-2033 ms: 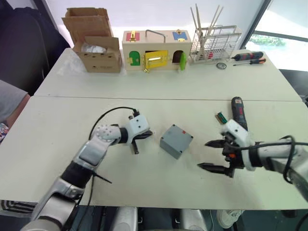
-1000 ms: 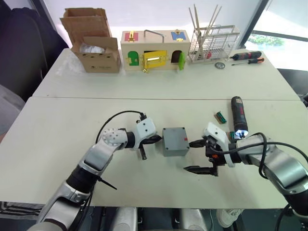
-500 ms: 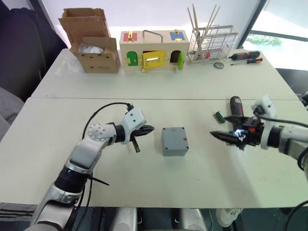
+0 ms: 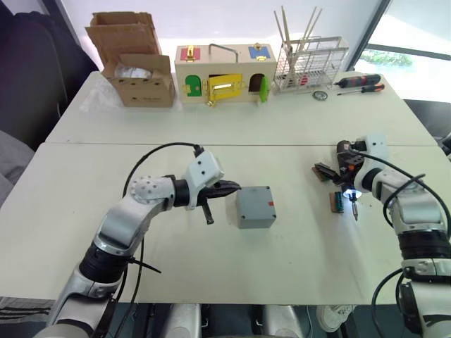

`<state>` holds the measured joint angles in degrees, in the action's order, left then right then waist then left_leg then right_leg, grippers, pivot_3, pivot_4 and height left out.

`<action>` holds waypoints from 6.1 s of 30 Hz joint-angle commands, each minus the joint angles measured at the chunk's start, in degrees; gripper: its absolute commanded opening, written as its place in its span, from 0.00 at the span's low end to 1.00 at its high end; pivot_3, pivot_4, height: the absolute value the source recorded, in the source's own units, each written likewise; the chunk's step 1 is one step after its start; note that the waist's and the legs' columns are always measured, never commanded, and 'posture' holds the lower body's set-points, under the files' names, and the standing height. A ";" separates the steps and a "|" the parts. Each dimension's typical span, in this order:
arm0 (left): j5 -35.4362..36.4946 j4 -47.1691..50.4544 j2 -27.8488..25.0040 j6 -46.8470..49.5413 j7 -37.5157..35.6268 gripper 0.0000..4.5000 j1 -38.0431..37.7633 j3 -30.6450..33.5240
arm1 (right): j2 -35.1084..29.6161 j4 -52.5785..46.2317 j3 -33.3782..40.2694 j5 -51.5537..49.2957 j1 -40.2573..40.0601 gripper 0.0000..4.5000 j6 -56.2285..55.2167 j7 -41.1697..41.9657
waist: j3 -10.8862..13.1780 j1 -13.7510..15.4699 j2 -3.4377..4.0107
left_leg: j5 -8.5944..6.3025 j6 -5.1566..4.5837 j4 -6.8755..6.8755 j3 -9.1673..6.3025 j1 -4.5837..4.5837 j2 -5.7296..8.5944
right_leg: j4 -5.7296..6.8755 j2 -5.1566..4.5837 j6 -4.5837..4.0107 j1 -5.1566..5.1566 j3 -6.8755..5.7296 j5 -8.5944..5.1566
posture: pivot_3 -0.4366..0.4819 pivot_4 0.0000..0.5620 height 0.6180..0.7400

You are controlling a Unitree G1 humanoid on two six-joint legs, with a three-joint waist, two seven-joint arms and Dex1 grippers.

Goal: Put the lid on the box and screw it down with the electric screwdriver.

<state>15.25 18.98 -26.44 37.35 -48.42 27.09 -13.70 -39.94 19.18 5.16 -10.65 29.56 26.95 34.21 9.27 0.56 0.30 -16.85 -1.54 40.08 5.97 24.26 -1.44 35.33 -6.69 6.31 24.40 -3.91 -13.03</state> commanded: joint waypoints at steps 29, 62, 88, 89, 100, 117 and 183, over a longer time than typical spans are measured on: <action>0.07 0.78 -0.07 -1.27 1.54 0.00 0.08 -1.53 | 0.86 1.04 -0.46 2.36 3.98 0.01 -0.98 1.72 | 0.00 0.03 0.00 | 0.02 0.03 0.02 0.01 0.00 0.00 | 0.00 0.00 0.00 0.00 0.01 0.00 | 0.48 0.27 0.90; 1.12 0.45 -2.42 -1.11 0.10 0.00 0.62 1.13 | 0.33 -23.45 5.65 -12.11 3.44 0.01 12.24 8.09 | 0.00 0.04 0.01 | 0.02 0.03 0.02 -0.01 0.00 -0.05 | 0.00 0.00 0.00 0.00 0.01 0.00 | 0.48 0.27 0.90; 6.12 5.78 -10.33 4.78 -3.35 0.00 -2.52 1.29 | 0.91 -38.93 -2.62 -19.30 -10.04 0.01 17.25 10.39 | 0.00 0.16 -0.01 | -0.05 -0.08 0.04 -0.03 0.02 -0.04 | 0.00 -0.01 -0.02 0.01 -0.01 0.00 | 0.48 0.27 0.90; 6.11 5.76 -10.31 4.78 -3.34 0.00 -2.47 1.22 | 0.91 -38.81 -2.60 -19.26 -10.04 0.01 17.16 10.32 | 0.00 0.16 -0.01 | -0.05 -0.08 0.04 -0.03 0.02 -0.04 | 0.00 -0.01 -0.02 0.01 -0.01 0.00 | 0.48 0.27 0.90; 6.01 5.75 -10.02 4.81 -2.97 0.00 -2.19 0.90 | 1.66 -36.57 -4.11 -17.97 -9.48 0.01 15.64 9.58 | 0.00 0.17 -0.01 | -0.05 -0.08 0.04 -0.02 0.02 -0.04 | -0.01 -0.01 -0.02 0.01 0.00 0.00 | 0.48 0.27 0.90; 5.79 5.12 -9.28 3.97 -2.81 0.00 -1.99 0.81 | 0.26 -37.40 -5.95 -16.67 -10.01 0.13 15.56 10.85 | 0.00 0.18 -0.01 | -0.05 -0.07 0.04 -0.02 0.02 -0.04 | -0.01 -0.01 -0.02 0.01 -0.01 0.00 | 0.48 0.27 0.90; 4.38 20.28 -3.71 6.11 8.02 0.00 -6.38 -8.62 | -7.25 58.16 -31.05 30.70 38.90 0.42 8.96 33.46 | -0.11 -0.89 -0.15 | -0.03 -0.01 0.01 0.05 -0.29 0.05 | -0.13 -0.04 -0.02 -0.38 0.14 0.00 | 0.48 0.27 0.90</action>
<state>19.43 37.31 -30.03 43.53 -40.49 20.69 -22.88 -44.50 75.84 -25.65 17.27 70.52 38.93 70.10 9.16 -0.32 0.15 -16.88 -1.56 40.09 6.00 23.89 -1.40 35.16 -6.73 6.28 23.91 -3.77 -13.04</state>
